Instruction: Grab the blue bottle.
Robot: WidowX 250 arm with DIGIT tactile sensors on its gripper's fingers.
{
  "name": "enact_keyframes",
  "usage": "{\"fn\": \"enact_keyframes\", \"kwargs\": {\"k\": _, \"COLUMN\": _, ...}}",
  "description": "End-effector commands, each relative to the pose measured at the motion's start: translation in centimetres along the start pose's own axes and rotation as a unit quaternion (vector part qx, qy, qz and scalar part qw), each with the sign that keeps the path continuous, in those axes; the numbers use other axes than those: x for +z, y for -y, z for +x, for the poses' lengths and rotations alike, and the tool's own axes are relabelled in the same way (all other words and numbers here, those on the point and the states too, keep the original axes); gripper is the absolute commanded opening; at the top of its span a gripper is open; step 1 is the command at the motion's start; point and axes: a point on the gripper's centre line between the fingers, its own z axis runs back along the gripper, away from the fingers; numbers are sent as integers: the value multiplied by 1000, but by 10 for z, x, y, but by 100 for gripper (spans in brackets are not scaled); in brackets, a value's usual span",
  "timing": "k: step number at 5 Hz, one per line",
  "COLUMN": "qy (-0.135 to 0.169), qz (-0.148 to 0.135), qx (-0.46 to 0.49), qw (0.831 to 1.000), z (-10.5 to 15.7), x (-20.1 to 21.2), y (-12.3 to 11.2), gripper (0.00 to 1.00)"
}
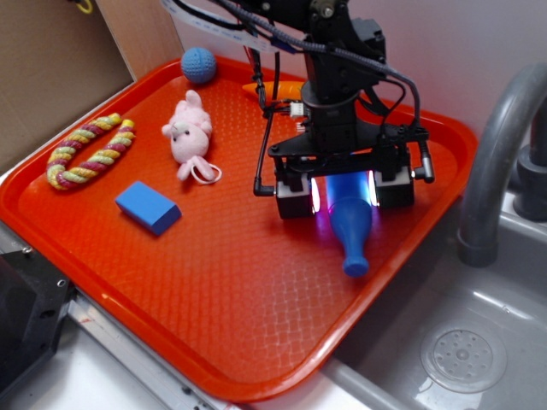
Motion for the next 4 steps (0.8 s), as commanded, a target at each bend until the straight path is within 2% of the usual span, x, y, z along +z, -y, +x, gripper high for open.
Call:
{"fn": "enact_keyframes", "kwargs": {"k": 1, "qy": -19, "qz": -21, "qx": -99, "qw": 995, "z": 6, "x": 15, "y": -7, "gripper": 0}}
{"fn": "enact_keyframes", "kwargs": {"k": 2, "qy": -37, "qz": -58, "qx": -207, "qw": 976, "z": 29, "x": 53, "y": -22, "gripper": 0}}
{"fn": "enact_keyframes", "kwargs": {"k": 3, "qy": -43, "qz": -106, "qx": -298, "qw": 948, "z": 46, "x": 88, "y": -33, "gripper": 0}}
{"fn": "enact_keyframes", "kwargs": {"k": 4, "qy": 11, "qz": -102, "qx": -373, "qw": 922, "z": 55, "x": 139, "y": -51, "gripper": 0}}
